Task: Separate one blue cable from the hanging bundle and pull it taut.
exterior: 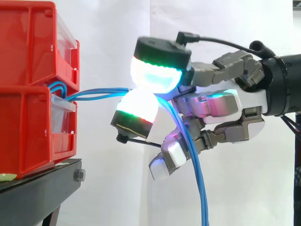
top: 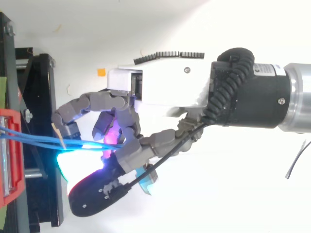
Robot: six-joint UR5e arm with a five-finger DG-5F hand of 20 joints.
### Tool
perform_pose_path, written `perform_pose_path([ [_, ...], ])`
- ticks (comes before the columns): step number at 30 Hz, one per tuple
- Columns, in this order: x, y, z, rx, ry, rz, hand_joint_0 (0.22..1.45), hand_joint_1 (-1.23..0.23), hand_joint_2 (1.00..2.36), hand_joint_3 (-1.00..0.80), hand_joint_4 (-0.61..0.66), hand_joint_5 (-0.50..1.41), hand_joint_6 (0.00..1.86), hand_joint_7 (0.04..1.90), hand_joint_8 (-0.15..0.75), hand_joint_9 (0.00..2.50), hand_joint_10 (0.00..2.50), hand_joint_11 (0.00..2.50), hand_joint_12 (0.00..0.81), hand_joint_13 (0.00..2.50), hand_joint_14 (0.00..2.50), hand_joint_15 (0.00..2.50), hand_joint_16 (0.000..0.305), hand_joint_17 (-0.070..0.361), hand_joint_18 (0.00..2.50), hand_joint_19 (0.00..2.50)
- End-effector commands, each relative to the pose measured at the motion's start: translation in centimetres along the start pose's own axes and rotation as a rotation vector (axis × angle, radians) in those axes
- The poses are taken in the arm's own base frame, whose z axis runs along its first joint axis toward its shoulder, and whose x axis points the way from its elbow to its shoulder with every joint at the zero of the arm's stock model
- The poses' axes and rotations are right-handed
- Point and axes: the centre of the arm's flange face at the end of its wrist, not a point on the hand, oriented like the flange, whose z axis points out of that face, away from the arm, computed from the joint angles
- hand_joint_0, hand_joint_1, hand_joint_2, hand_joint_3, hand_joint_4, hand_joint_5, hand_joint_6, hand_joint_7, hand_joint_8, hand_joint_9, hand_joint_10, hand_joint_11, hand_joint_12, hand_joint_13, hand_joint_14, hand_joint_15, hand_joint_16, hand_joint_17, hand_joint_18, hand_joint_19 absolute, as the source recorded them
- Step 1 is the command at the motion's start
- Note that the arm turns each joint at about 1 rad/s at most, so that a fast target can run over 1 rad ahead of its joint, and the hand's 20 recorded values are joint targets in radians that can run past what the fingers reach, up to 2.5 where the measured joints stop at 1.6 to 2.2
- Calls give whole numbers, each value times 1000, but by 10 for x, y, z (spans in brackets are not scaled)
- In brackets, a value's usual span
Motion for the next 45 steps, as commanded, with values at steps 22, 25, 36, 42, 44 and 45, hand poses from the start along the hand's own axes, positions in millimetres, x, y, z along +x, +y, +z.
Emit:
perform_pose_path([
  [22, 7, 8, -2, -3, -10, -534, 710, -787, 1019, -139, 20, 144, 504, 1311, 103, 1859, 11, 247, 224, 1182, 14, 388, 47, 105, 654, 508],
  [25, 4, 19, -5, -18, -20, -646, 709, -788, 1019, -138, 15, 143, 504, 1316, 103, 1858, 10, 245, 224, 1183, 14, 388, 46, 105, 657, 505],
  [36, 3, 46, -15, -52, -37, -892, 709, -787, 1020, -144, 5, 143, 504, 1315, 107, 1852, 10, 246, 223, 1175, 16, 392, 46, 103, 654, 505],
  [42, 3, 57, -19, -65, -52, -1150, 708, -787, 1019, -141, 14, 144, 504, 1310, 102, 1851, 11, 251, 222, 1178, 14, 388, 46, 103, 653, 504],
  [44, 3, 57, -18, -66, -55, -1174, 707, -787, 1019, -137, 7, 143, 504, 1306, 108, 1853, 10, 245, 219, 1179, 14, 391, 46, 103, 654, 502],
  [45, 3, 58, -18, -67, -61, -1249, 707, -787, 1019, -137, 16, 143, 504, 1314, 107, 1851, 11, 257, 220, 1178, 14, 391, 46, 103, 654, 502],
])
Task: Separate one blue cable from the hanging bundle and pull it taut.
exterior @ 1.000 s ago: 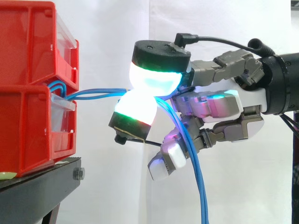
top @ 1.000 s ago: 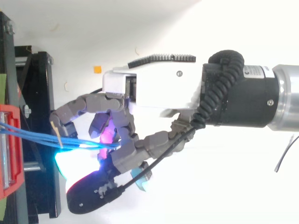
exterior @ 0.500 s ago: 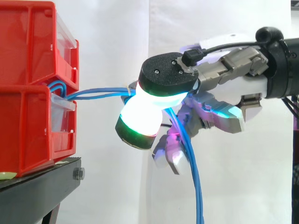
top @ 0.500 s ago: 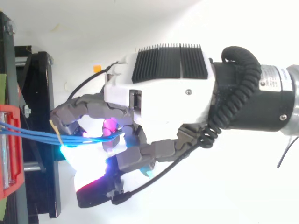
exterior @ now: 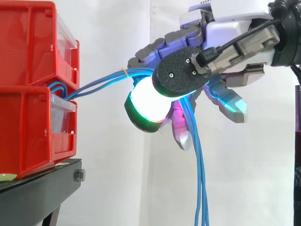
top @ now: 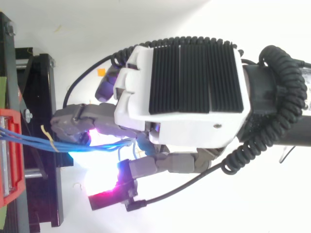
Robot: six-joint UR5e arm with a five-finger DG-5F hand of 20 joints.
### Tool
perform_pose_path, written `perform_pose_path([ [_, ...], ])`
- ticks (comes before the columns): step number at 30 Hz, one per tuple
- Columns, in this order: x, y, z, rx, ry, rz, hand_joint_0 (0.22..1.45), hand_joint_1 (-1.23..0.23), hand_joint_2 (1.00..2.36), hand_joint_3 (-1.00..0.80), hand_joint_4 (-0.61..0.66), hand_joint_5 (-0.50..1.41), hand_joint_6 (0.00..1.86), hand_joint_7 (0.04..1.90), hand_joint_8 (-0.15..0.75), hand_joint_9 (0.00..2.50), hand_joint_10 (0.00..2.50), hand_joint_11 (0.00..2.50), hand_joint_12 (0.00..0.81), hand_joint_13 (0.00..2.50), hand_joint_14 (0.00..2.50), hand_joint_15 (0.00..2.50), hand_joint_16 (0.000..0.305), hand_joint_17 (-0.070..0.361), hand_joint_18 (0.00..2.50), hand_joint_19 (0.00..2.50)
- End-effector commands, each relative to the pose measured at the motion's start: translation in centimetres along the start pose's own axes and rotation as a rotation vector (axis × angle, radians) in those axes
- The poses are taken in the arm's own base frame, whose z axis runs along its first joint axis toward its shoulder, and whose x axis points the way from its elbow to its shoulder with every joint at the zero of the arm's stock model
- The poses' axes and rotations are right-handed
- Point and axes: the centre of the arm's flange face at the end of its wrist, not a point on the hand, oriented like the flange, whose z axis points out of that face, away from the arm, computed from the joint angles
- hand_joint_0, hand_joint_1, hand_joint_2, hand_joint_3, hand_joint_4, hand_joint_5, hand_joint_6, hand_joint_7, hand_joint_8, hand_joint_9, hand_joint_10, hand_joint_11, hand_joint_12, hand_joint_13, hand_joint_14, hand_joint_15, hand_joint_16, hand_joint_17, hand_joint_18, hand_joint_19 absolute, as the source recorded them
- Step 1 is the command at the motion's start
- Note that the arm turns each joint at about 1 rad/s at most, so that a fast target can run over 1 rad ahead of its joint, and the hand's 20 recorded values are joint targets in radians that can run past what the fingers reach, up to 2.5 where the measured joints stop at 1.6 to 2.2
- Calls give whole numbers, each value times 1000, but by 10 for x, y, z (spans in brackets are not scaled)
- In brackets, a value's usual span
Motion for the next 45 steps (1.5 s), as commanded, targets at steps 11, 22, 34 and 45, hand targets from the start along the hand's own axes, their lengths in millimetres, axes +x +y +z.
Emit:
perform_pose_path([
  [11, -3, 0, 1, -67, -9, -761, 706, -787, 1019, -140, 9, 143, 504, 1312, 101, 1849, 10, 251, 219, 1177, 15, 390, 46, 103, 653, 498],
  [22, -13, -32, -2, -27, 8, -606, 705, -785, 1019, -148, 6, 143, 504, 1311, 107, 1855, 11, 253, 222, 1183, 14, 392, 46, 103, 652, 501],
  [34, -17, -50, -9, 20, 61, -354, 704, -784, 1019, -151, 10, 143, 503, 1310, 108, 1858, 11, 256, 220, 1178, 16, 391, 46, 103, 654, 504],
  [45, -19, -54, -9, 42, 52, -183, 705, -784, 1019, -157, 8, 142, 503, 1320, 108, 1859, 11, 266, 223, 1175, 14, 384, 46, 103, 653, 503],
])
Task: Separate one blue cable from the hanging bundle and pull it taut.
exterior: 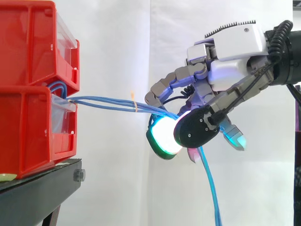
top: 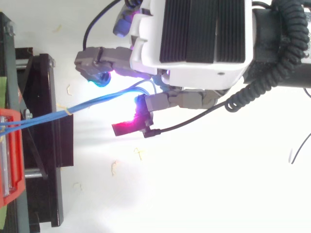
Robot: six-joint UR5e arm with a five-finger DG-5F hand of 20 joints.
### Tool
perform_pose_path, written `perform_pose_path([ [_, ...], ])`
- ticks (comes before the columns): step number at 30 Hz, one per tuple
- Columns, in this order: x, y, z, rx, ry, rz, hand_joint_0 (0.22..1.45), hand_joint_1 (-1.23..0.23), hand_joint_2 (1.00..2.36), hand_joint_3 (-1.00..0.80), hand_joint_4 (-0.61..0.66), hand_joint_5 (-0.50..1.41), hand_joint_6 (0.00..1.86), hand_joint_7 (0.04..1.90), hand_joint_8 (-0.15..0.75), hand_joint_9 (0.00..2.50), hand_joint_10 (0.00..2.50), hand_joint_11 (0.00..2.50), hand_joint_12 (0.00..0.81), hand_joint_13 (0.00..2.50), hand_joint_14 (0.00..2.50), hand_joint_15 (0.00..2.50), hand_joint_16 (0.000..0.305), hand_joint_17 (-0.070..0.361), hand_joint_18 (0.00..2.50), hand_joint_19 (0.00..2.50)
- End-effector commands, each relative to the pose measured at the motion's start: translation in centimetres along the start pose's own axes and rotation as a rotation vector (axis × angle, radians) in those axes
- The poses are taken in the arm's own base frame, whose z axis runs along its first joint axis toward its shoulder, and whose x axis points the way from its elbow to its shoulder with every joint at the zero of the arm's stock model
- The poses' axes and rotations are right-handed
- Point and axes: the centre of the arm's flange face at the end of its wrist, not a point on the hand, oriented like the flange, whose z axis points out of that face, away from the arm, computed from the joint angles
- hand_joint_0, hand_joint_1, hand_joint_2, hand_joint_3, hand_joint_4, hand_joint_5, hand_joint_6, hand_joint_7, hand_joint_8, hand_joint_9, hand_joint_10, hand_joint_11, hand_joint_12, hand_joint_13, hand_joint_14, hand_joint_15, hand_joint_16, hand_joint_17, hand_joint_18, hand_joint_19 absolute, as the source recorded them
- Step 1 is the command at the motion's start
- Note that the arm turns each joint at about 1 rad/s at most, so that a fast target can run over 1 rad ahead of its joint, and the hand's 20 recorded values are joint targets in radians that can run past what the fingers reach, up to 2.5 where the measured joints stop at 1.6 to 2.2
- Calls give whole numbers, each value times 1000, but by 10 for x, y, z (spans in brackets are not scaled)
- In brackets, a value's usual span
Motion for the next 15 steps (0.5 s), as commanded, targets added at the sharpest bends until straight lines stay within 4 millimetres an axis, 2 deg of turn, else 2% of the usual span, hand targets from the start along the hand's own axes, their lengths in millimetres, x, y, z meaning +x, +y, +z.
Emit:
perform_pose_path([
  [1, 0, -2, 0, 2, 0, 51, 704, -783, 1019, -153, 18, 142, 504, 1325, 101, 1856, 11, 259, 221, 1175, 15, 391, 46, 103, 653, 502],
  [7, 0, -6, -2, 17, 16, 78, 704, -782, 1019, -157, 12, 142, 503, 1318, 102, 1857, 11, 263, 221, 1174, 17, 389, 46, 103, 650, 502],
  [15, 0, -10, -4, 23, 24, 219, 705, -780, 1019, -162, 12, 142, 503, 1315, 101, 1852, 13, 254, 220, 1176, 15, 391, 45, 102, 649, 507],
])
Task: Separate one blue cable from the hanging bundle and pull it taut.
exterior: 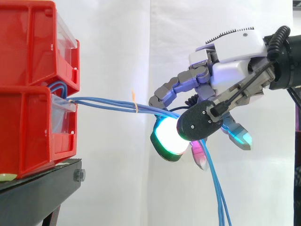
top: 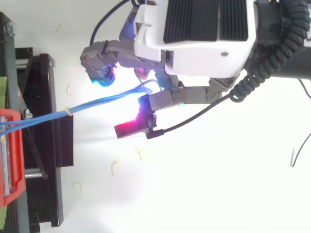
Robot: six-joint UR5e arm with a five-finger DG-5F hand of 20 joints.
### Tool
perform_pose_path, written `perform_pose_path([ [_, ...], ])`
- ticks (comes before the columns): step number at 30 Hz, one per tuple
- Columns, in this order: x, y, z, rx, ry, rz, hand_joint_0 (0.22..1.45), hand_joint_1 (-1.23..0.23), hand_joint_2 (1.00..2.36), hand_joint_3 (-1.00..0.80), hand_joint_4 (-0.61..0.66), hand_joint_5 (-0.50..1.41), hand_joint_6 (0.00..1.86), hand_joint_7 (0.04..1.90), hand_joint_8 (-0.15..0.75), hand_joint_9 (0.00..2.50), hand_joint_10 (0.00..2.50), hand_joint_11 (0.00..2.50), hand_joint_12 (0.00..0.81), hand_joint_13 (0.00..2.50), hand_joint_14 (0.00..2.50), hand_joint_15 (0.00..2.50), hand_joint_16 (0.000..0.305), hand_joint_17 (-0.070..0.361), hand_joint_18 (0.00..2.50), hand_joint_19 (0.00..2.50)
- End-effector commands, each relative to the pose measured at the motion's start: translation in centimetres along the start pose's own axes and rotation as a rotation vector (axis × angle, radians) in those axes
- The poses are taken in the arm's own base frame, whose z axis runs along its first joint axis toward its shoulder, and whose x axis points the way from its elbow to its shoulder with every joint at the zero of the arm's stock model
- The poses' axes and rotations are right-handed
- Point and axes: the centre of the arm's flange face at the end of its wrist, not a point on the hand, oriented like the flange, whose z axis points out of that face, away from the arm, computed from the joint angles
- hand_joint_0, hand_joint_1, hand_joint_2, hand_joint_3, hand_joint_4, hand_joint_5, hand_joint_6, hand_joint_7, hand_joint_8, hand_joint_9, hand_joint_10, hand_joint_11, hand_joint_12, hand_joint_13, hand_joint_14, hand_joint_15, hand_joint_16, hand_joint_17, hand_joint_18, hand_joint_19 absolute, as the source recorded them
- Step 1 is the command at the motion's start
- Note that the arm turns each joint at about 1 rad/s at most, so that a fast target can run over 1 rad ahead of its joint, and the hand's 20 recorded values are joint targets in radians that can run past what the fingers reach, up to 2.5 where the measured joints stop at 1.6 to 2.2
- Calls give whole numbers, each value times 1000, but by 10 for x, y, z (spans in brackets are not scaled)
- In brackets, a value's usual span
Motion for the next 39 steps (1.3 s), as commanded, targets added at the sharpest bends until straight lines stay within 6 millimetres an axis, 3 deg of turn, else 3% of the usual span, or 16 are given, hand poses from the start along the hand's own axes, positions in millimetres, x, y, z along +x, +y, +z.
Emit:
perform_pose_path([
  [1, 0, 0, 0, 1, 2, 57, 704, -779, 1019, -159, 11, 142, 503, 1325, 102, 1855, 11, 261, 221, 1177, 15, 389, 45, 102, 650, 506],
  [9, 1, -5, -4, 23, 28, 196, 705, -779, 1019, -166, 18, 141, 504, 1321, 107, 1857, 12, 269, 222, 1175, 15, 389, 45, 102, 650, 507],
  [39, 2, -6, -6, 31, 40, 269, 701, -768, 1017, -251, 28, 138, 503, 1328, 109, 1865, 12, 272, 217, 1179, 15, 402, 44, 99, 659, 517],
])
